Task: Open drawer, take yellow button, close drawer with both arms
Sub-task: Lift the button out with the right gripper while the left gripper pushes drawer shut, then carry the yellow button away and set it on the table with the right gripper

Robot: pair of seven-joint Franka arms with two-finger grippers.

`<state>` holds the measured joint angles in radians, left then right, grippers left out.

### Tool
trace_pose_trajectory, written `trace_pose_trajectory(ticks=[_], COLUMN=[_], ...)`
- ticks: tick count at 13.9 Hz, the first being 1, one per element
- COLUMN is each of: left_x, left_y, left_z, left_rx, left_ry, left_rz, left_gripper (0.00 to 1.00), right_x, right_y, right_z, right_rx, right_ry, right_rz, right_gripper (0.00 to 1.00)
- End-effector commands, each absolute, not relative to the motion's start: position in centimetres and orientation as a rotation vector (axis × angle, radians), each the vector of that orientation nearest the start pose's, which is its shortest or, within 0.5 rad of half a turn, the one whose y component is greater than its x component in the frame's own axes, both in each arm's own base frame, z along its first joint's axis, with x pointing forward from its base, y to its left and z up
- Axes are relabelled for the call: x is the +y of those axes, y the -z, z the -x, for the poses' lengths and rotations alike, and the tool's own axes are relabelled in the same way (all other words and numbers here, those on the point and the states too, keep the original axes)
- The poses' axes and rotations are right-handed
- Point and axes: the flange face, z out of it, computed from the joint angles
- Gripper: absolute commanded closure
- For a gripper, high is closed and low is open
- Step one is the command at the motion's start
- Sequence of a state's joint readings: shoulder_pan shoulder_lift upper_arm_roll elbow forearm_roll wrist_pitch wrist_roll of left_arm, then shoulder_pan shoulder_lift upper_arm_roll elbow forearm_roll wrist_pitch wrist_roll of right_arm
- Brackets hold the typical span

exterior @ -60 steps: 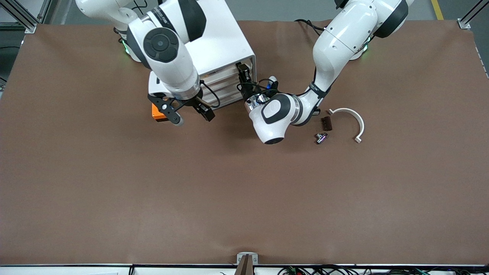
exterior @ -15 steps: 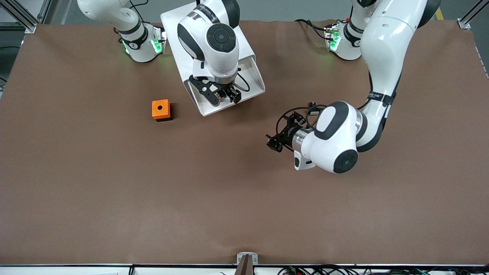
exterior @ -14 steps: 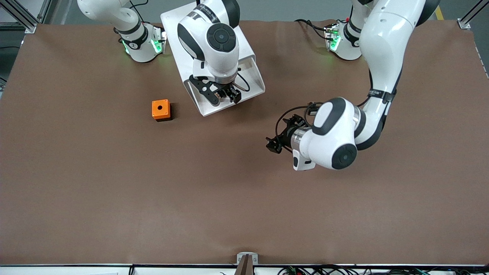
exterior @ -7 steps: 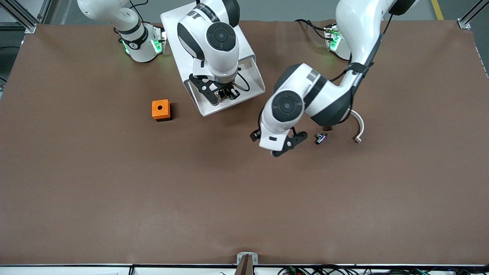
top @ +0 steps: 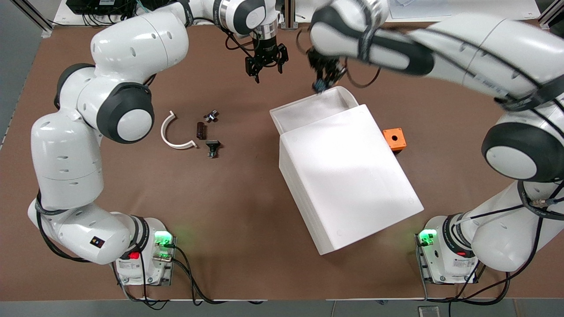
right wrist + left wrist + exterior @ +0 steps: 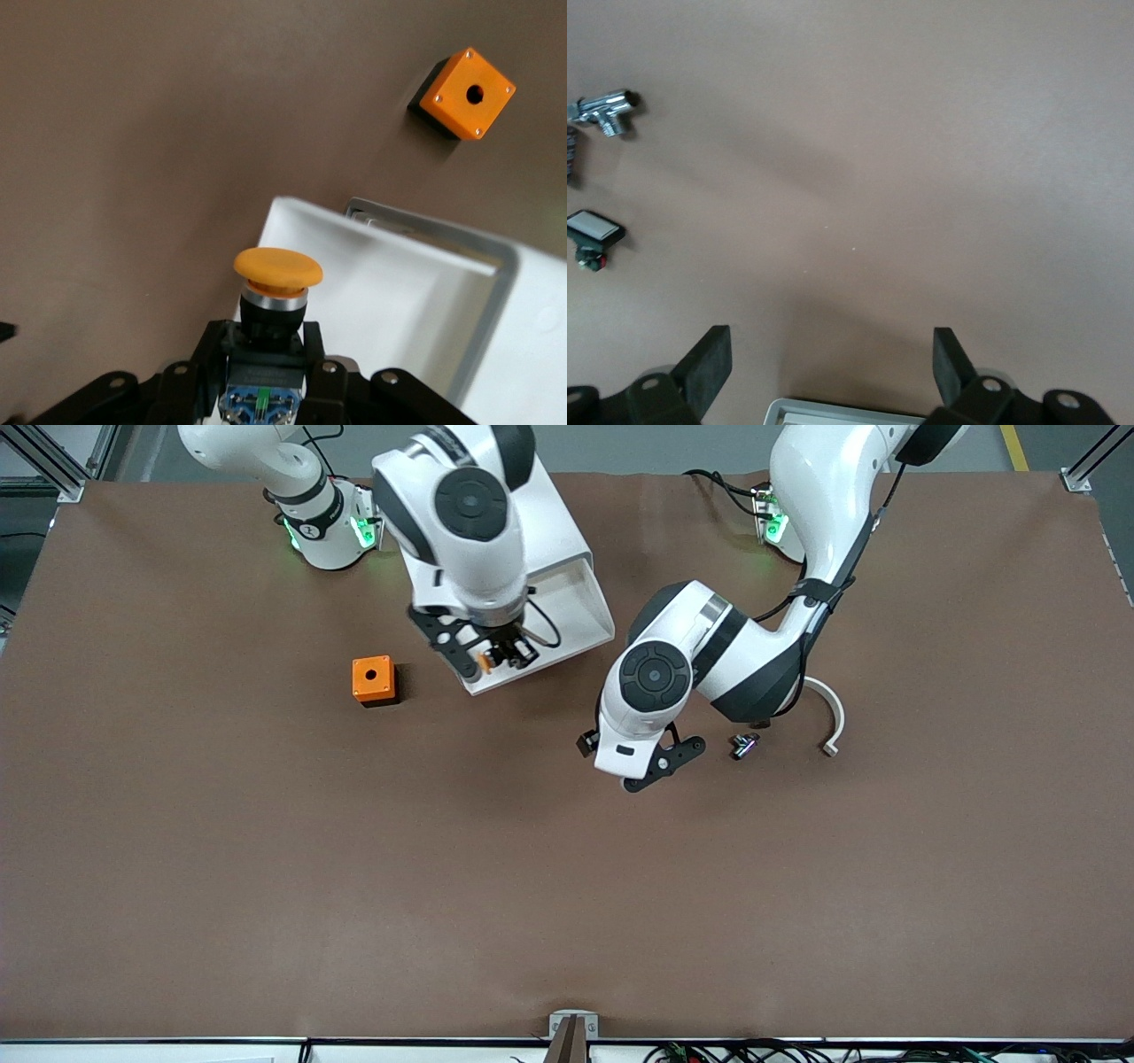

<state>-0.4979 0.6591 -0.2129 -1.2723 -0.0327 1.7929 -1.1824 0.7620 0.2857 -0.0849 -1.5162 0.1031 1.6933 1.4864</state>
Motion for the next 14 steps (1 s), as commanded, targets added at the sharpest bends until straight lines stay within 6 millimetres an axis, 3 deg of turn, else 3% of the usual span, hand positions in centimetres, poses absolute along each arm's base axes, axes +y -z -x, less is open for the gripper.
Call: trace_pose_trajectory(ticks=[1, 5, 8, 14], left_x=[-44.4, -45.4, -46.6, -50.4], left_y=[-37.2, -36.9, -36.8, -36.1], left_z=[-56.8, -55.9, -54.6, -48.0], left_rx=[-0.768, -0.73, -0.692, -0.547], left_ry=[-0.263, -0.235, -0.237, -0.206], left_rz=[3.052, 3.063, 3.067, 3.135], left_gripper=[0.0, 0.0, 0.0, 0.0], right_x=[33.6, 21.0, 10.8, -4.7], right_y=[-53.0, -50.8, -48.2, -40.9], right_z=[-53.6, -59.5, -62.3, -63.2], right_rx=[1.109, 0.819, 0.538, 0.199], right_ry=[-0.253, -0.274, -0.21, -0.097], right_rz=[2.923, 3.002, 3.092, 3.161], right_gripper=[1.0, 1.0, 1.0, 1.0])
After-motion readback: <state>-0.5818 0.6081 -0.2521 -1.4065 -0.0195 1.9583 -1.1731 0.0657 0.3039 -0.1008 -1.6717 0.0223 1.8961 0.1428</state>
